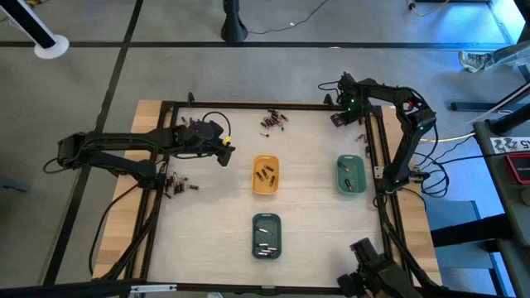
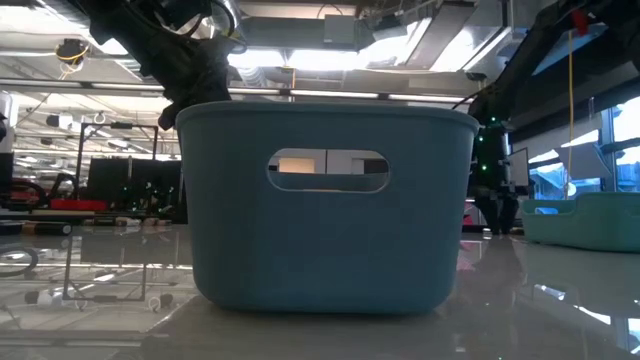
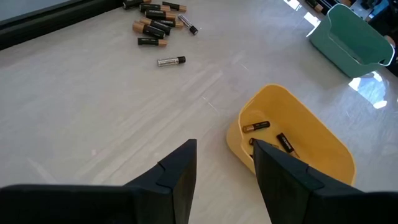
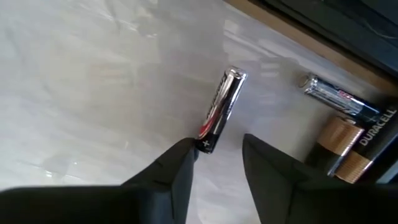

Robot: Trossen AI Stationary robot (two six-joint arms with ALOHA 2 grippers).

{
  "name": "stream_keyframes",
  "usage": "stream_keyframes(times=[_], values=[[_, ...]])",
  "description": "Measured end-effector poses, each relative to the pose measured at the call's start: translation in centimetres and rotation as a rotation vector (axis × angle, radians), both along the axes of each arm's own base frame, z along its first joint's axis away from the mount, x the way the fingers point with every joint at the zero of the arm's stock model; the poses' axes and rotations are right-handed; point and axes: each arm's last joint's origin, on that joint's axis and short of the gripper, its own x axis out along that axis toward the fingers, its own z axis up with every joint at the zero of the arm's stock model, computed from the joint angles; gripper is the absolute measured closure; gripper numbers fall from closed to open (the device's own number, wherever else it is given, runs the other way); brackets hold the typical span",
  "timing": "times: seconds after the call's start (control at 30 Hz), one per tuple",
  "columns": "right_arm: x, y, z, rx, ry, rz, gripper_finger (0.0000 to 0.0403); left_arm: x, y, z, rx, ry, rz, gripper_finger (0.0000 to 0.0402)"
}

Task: Sort batteries
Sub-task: Put the top right energizer AAA battery into the blue bin

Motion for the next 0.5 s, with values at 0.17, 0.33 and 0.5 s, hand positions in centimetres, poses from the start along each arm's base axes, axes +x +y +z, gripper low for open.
stream_keyframes(times=[0.17, 0.33, 0.5], values=[[0.1, -0.2, 0.4, -0.002, 0.011, -0.016, 0.0267, 0.0, 0.0, 0.0, 0.001, 0.0, -0.001, 0.0254], [0.5, -0.9, 1.1, -0.024, -0.023, -0.019, 0.0257, 0.0, 0.0, 0.0, 0.001, 0.0, -0.001, 0.0254], [1.2, -1.5, 2.0, -0.022, -0.122, -0.009, 0.0255, 0.0, 0.0, 0.0, -0.002, -0.001, 0.002, 0.0254]])
